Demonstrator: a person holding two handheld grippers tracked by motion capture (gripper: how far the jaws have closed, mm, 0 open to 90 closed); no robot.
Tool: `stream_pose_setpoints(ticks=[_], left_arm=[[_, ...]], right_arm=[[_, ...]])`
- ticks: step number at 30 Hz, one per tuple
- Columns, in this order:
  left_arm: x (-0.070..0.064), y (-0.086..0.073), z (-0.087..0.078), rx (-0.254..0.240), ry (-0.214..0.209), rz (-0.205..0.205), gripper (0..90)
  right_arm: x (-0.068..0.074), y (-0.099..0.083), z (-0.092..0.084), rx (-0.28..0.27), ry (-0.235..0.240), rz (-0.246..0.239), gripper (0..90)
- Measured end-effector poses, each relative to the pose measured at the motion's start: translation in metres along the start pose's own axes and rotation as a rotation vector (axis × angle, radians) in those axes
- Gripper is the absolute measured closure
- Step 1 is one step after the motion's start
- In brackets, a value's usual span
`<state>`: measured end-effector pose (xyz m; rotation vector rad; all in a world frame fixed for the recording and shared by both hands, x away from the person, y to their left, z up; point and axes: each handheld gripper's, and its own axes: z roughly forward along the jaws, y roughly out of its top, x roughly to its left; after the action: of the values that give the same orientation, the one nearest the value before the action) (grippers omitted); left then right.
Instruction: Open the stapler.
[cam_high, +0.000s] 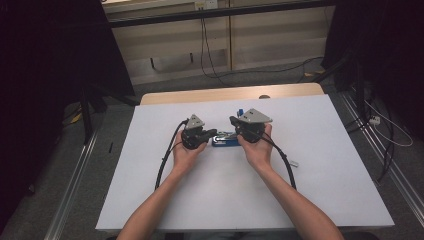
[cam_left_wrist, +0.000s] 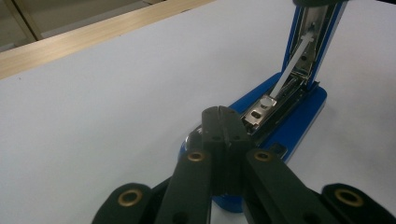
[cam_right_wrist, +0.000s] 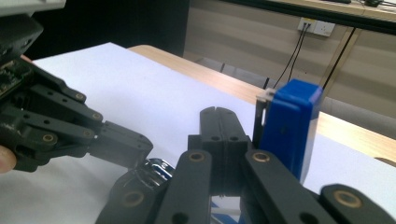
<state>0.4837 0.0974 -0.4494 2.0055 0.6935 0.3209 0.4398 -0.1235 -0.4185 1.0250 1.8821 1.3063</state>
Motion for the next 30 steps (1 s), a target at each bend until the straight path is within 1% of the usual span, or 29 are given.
stream_pose_setpoints(ticks=[3,8,10,13,15,16,18,19,24,26,30], left_arm=[[0.0,0.0,0.0,0.002,0.004,0.008,90.0],[-0.001,0.0,0.0,0.003,0.004,0.008,90.0],[0.0,0.0,0.0,0.002,0.002,0.008,90.0],[0.0,0.0,0.0,0.003,0.003,0.007,90.0],[-0.001,0.0,0.0,0.004,0.003,0.008,90.0],[-0.001,0.0,0.0,0.004,0.003,0.008,90.0],[-0.001,0.0,0.0,0.007,0.003,0.01,90.0],[-0.001,0.0,0.0,0.006,0.002,0.003,90.0],[-0.001,0.0,0.0,0.004,0.001,0.0,90.0],[-0.001,0.0,0.0,0.002,-0.001,-0.004,90.0],[-0.001,-0.001,0.0,0.003,0.0,-0.005,90.0]], right_arm=[[-0.002,-0.001,-0.003,-0.006,-0.005,0.001,90.0],[-0.004,-0.003,-0.007,-0.009,-0.018,0.002,90.0],[-0.007,-0.004,-0.009,-0.016,-0.028,0.005,90.0],[-0.013,-0.006,-0.014,-0.008,-0.041,0.007,90.0],[-0.015,-0.007,-0.016,-0.008,-0.041,0.008,90.0],[-0.016,-0.006,-0.016,-0.006,-0.033,0.008,90.0],[-0.015,-0.006,-0.017,-0.002,-0.034,0.004,90.0],[-0.015,-0.006,-0.017,-0.002,-0.036,-0.003,90.0],[-0.015,-0.006,-0.017,-0.004,-0.037,0.002,90.0],[-0.016,-0.006,-0.018,-0.001,-0.045,-0.006,90.0],[-0.018,-0.007,-0.019,0.006,-0.046,-0.003,90.0]])
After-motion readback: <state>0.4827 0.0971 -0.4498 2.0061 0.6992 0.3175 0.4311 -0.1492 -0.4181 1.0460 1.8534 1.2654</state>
